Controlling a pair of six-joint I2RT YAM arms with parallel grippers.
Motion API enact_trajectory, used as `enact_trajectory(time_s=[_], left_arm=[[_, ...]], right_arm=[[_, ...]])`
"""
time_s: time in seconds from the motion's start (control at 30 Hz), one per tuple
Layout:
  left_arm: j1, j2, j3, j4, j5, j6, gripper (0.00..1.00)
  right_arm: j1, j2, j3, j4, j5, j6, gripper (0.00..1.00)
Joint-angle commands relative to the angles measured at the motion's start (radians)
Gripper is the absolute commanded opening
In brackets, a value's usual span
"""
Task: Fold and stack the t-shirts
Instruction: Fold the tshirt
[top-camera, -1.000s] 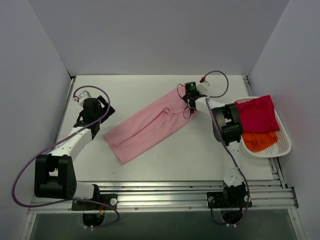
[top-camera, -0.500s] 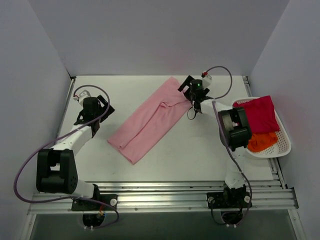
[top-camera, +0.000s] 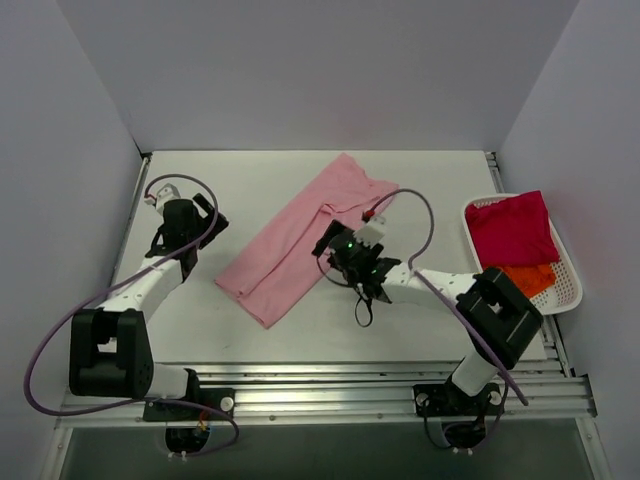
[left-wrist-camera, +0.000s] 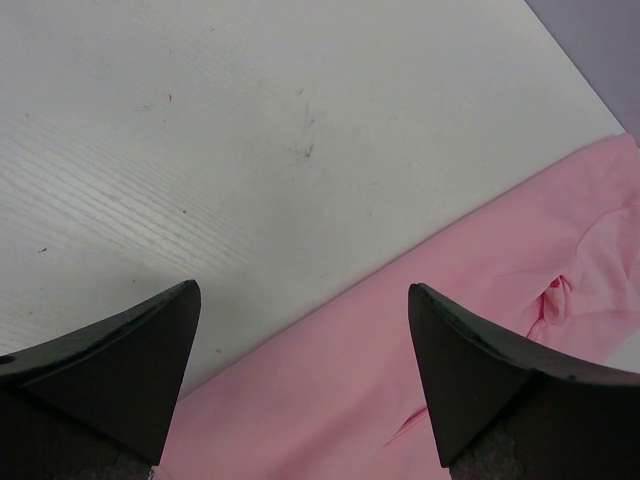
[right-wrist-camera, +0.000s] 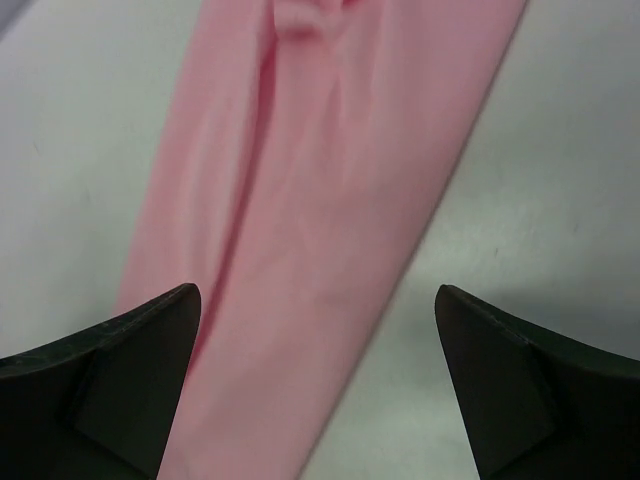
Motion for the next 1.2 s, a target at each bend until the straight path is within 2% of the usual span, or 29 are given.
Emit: enact_trajectory(time_s=[0.0, 0.17, 0.37, 0.57, 0.77, 0.87, 0.97, 1.0, 1.03, 1.07, 1.17], left_arm=[[0.004, -0.075, -0.016, 0.022, 0.019, 0.009, 0.94], [0.005, -0.131, -0.048, 0.003, 0.002, 0.018, 0.94], [0.005, -0.145, -0.066, 0.006, 0.003, 0.006, 0.94], [0.007, -0.138, -0.069, 0.008, -0.004, 0.012, 0.94], [0.01, -0.152, -0.08, 0.002, -0.024, 0.026, 0.94], [0.011, -0.143, -0.086, 0.017, -0.017, 0.023, 0.94], [0.013, -0.126, -0.082, 0.023, -0.011, 0.023, 0.94], [0.013, -0.12, -0.082, 0.022, -0.011, 0.023, 0.94], [0.013, -0.119, -0.079, 0.023, -0.011, 0.024, 0.94], [0.014, -0.119, -0.079, 0.023, -0.011, 0.024, 0.94], [0.017, -0.122, -0.085, 0.028, -0.009, 0.026, 0.94]], right_arm=[[0.149, 0.022, -0.07, -0.066, 0.005, 0.145, 1.0], [0.268, 0.024, -0.118, -0.017, -0.048, 0.222, 1.0], [0.397, 0.126, -0.008, -0.069, -0.046, 0.243, 1.0], [0.429, 0.275, 0.063, -0.006, -0.142, 0.249, 1.0], [0.461, 0.326, 0.088, 0.005, -0.169, 0.262, 1.0], [0.471, 0.346, 0.097, 0.018, -0.192, 0.263, 0.95], [0.48, 0.348, 0.094, 0.04, -0.204, 0.254, 0.77], [0.481, 0.345, 0.086, 0.046, -0.206, 0.252, 0.47], [0.481, 0.341, 0.073, 0.049, -0.206, 0.255, 0.32], [0.48, 0.338, 0.063, 0.054, -0.204, 0.26, 0.24], [0.471, 0.338, 0.022, 0.101, -0.21, 0.269, 0.17]])
